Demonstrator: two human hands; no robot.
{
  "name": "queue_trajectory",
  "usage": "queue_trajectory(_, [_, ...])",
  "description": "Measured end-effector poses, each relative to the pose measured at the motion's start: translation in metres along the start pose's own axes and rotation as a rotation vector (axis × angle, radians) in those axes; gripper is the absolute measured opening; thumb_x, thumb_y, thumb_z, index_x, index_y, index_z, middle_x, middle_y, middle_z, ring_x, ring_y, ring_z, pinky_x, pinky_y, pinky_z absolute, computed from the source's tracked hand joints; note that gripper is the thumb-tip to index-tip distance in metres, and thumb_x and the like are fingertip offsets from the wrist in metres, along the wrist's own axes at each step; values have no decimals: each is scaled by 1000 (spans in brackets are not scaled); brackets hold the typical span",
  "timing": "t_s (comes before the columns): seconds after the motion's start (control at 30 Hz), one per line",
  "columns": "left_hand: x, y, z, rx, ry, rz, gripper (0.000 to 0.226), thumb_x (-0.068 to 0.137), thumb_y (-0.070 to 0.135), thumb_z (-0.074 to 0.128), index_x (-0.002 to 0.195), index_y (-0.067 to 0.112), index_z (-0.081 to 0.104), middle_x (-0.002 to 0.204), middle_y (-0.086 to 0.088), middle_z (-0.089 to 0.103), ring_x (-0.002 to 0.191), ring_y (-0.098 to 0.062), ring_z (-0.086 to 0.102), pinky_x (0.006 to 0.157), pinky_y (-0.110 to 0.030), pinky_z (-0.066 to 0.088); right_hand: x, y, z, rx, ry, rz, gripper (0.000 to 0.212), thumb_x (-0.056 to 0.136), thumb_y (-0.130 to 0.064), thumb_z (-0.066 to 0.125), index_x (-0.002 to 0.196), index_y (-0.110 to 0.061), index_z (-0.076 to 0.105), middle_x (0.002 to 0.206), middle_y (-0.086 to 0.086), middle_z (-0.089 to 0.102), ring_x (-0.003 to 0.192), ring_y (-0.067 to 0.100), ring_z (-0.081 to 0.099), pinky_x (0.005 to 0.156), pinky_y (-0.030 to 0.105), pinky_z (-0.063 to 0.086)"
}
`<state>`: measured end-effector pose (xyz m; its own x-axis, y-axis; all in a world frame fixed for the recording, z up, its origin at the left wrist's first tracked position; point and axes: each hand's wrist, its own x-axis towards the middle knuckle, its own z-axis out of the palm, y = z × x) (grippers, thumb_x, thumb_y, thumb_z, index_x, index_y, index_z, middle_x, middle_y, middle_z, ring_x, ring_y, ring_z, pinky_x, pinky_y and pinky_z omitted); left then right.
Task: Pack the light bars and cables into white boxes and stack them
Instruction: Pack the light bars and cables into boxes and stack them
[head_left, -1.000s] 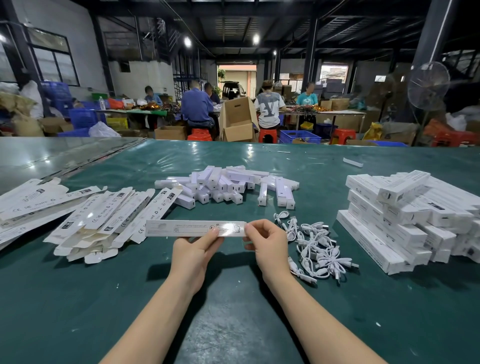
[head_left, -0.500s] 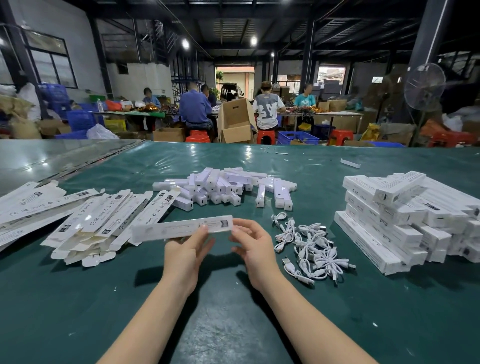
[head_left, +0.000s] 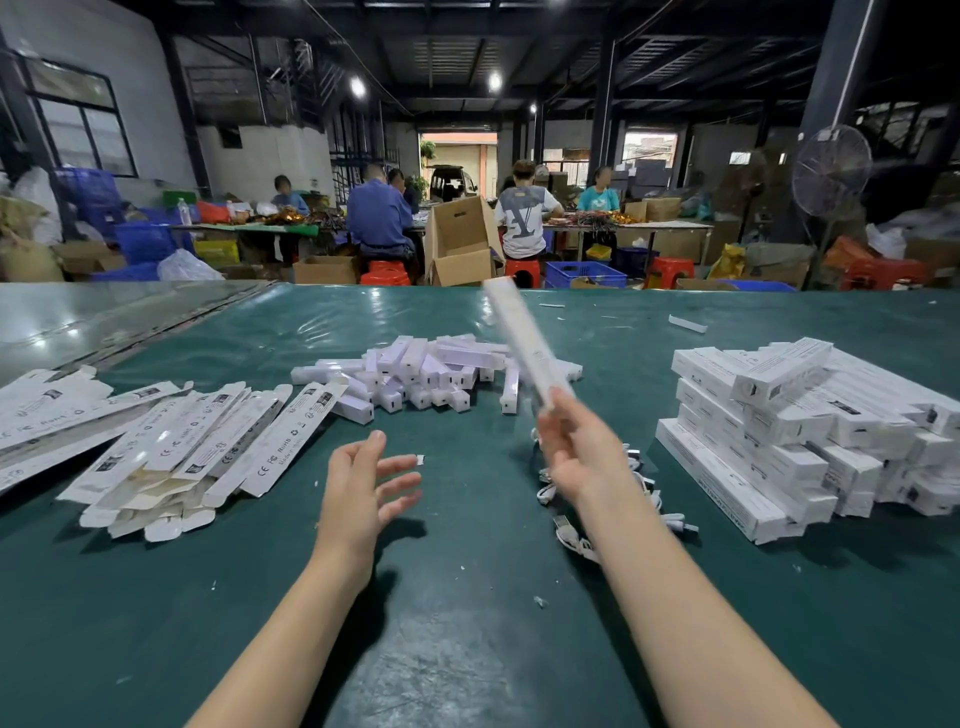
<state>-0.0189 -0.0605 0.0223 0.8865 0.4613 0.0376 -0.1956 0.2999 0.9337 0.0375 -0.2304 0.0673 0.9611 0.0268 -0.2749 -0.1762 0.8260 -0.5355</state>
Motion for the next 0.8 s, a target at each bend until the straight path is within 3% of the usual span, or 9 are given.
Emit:
queue_trajectory(0.13, [-5,-4,5,65,-87,-22,13,97,30,44,90,20,43,84,-11,64,64,-18,61,60,-28,49,-3,-42,-11,199,129,-201,6,84,-7,64,87,-2,61,87,10,60,60,9,60,50,14,52])
queue_trajectory(0.27, [-8,-6,7,89,-125,-47,14,96,32,44,91,19,44,83,-11,65,60,-15,63,61,-29,51,-3,-68,-19,470,120,-342,11,88,-2,58,77,-2,57,78,5,57,42,6,60,53,12,51])
queue_trajectory(0.37, [-8,-6,7,103,-131,-59,15,96,32,44,91,18,45,81,-11,64,56,-13,62,57,-26,52,-1,-76,-22,611,38,-339,6,90,3,51,91,1,57,83,5,57,71,9,60,74,13,52])
queue_trajectory(0.43, [-9,-6,7,111,-131,-68,16,96,33,44,91,18,46,79,-10,64,55,-13,62,55,-25,53,1,-76,-22,609,21,-327,16,91,8,46,104,5,55,86,7,56,82,11,57,80,14,50])
queue_trajectory(0.5, [-9,-6,7,126,-131,-77,18,96,34,43,91,17,46,78,-9,64,57,-15,61,58,-27,52,1,-69,-21,582,1,-311,22,91,11,42,106,2,54,88,10,56,78,13,58,72,16,54])
queue_trajectory(0.67, [-11,-5,8,196,-125,-82,12,96,25,47,87,16,49,76,-6,64,61,-16,59,58,-24,52,5,-32,-15,279,112,-204,23,89,9,42,79,-8,55,72,6,56,59,13,56,50,19,54])
queue_trajectory(0.73, [-9,-4,4,352,-106,11,7,92,17,55,85,18,52,78,-2,64,67,-16,59,54,-17,48,8,-12,-14,68,169,-201,25,84,10,44,74,-9,56,64,4,54,48,10,51,41,15,48])
queue_trajectory(0.8, [-3,-2,-7,654,-48,191,11,86,13,62,83,21,55,81,5,64,79,-15,59,61,-17,43,11,11,-17,-226,150,-259,29,81,13,44,69,-10,56,59,4,52,38,5,46,39,14,42])
